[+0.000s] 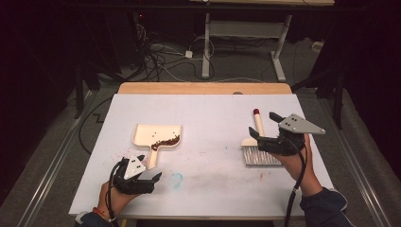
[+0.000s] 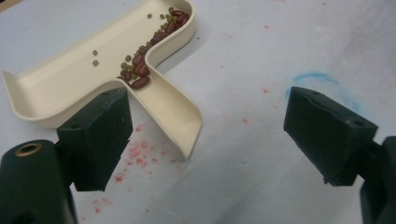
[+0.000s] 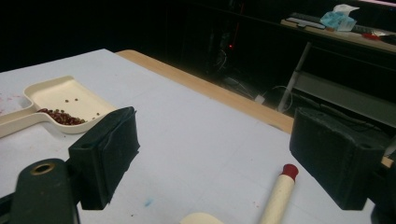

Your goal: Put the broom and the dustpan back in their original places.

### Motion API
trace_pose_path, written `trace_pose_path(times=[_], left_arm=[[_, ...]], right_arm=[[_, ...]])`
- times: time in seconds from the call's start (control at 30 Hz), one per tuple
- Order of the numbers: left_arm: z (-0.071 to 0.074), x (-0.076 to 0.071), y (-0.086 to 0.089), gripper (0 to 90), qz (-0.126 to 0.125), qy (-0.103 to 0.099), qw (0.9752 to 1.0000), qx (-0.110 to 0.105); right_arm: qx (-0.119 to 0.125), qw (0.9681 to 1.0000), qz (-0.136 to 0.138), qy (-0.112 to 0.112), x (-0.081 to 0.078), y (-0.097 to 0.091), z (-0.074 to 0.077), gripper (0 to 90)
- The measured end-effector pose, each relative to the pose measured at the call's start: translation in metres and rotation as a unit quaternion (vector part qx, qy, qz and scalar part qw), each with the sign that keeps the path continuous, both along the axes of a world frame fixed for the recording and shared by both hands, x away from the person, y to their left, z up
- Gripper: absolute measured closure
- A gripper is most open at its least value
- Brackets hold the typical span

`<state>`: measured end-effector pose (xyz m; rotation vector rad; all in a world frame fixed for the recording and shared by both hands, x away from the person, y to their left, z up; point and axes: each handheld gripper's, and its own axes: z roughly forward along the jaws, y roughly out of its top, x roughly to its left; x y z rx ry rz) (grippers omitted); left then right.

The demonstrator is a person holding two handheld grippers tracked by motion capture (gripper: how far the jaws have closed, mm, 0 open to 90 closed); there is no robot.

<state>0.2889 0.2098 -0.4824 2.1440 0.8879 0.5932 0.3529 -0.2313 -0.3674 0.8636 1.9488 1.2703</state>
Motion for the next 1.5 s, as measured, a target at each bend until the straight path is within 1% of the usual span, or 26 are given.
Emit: trace_pose_path(times=[0.17, 0.27, 0.5, 0.6, 1.1, 1.2, 1.3, 1.37, 1.5], left_arm=[[0.0, 0.0, 0.0, 15.3, -0.003, -0.002, 1.0, 0.001], [0.0, 0.0, -0.001, 15.3, -0.003, -0.001, 1.0, 0.001], [0.0, 0.0, -0.002, 15.3, -0.006, -0.001, 1.0, 0.004], [-0.001, 0.0, -0.002, 15.3, -0.007, -0.001, 1.0, 0.005], [-0.001, -0.001, -0.003, 15.3, -0.009, -0.002, 0.9999, 0.01], [-0.001, -0.001, -0.003, 15.3, -0.009, -0.002, 0.9999, 0.009], [-0.001, -0.001, -0.003, 15.2, -0.009, -0.003, 0.9999, 0.009], [-0.001, -0.001, -0.004, 15.2, -0.009, -0.003, 0.9999, 0.01], [0.0, -0.001, -0.004, 15.2, -0.009, -0.003, 0.9999, 0.01]], right_arm=[[-0.008, 1.0, -0.002, -0.003, -0.004, -0.002, -0.002, 16.2], [-0.012, 0.9999, 0.0, -0.008, -0.008, -0.004, -0.001, 16.2], [-0.018, 0.9997, 0.009, -0.009, -0.016, -0.005, -0.004, 16.2], [-0.022, 0.9997, 0.008, -0.007, -0.019, -0.006, -0.006, 16.2], [-0.033, 0.9992, 0.019, -0.013, -0.03, -0.016, -0.017, 16.1], [-0.038, 0.999, 0.019, -0.016, -0.032, -0.017, -0.02, 16.2], [-0.049, 0.9985, 0.017, -0.021, -0.034, -0.018, -0.022, 16.2], [-0.049, 0.9984, 0.021, -0.02, -0.035, -0.019, -0.025, 16.3], [-0.057, 0.9979, 0.022, -0.023, -0.038, -0.02, -0.029, 16.4]])
